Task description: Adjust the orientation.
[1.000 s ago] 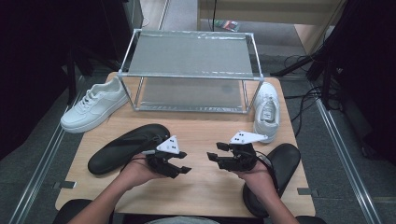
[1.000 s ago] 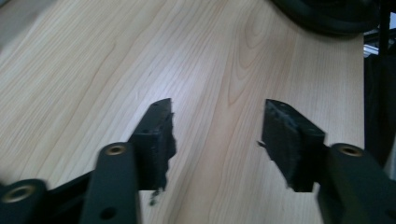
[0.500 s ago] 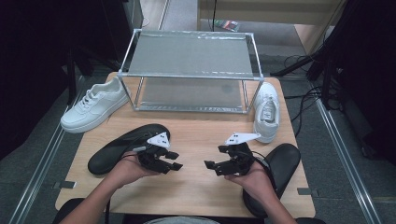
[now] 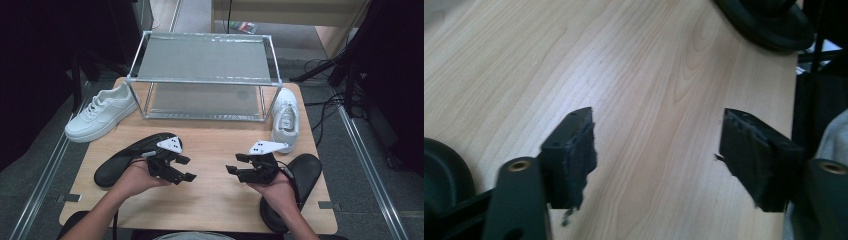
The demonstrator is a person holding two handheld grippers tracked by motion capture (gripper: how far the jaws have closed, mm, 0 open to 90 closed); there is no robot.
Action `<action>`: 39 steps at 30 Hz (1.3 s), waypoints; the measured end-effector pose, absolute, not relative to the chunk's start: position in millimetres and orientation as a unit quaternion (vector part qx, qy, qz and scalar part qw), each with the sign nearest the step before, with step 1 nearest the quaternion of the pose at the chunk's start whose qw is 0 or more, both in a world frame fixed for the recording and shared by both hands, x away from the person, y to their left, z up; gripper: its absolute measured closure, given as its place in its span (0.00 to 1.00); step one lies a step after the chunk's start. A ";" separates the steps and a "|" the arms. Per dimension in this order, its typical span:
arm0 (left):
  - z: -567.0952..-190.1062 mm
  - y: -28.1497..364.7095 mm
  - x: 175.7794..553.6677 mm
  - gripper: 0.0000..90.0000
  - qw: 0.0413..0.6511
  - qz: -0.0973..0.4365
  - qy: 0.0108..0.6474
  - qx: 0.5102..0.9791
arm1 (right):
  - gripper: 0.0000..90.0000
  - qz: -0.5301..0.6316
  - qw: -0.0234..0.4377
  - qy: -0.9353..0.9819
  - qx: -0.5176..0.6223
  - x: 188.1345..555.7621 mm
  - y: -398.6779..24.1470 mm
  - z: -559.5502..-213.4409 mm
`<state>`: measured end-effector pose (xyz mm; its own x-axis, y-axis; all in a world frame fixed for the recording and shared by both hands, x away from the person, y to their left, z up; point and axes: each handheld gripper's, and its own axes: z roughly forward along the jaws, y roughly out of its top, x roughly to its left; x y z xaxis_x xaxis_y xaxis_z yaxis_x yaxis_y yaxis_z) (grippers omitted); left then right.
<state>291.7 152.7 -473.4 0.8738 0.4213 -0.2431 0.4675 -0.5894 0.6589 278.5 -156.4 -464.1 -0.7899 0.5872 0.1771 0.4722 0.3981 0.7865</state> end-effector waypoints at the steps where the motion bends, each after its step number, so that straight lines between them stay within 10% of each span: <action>1: -473.4 153.8 292.2 0.31 0.375 -0.032 0.250 0.892 | 0.51 0.448 0.064 0.833 0.319 278.6 -156.4 -463.9; 39: -459.0 239.7 297.7 0.61 0.346 0.009 0.337 0.876 | 0.52 0.433 0.055 0.861 0.261 288.9 -132.9 -467.5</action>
<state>297.7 239.7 -459.0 0.7734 0.5956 -0.2172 0.5835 -0.5347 0.6113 288.9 -132.9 -467.5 -0.8574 0.4974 0.1321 0.4029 0.4892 0.7735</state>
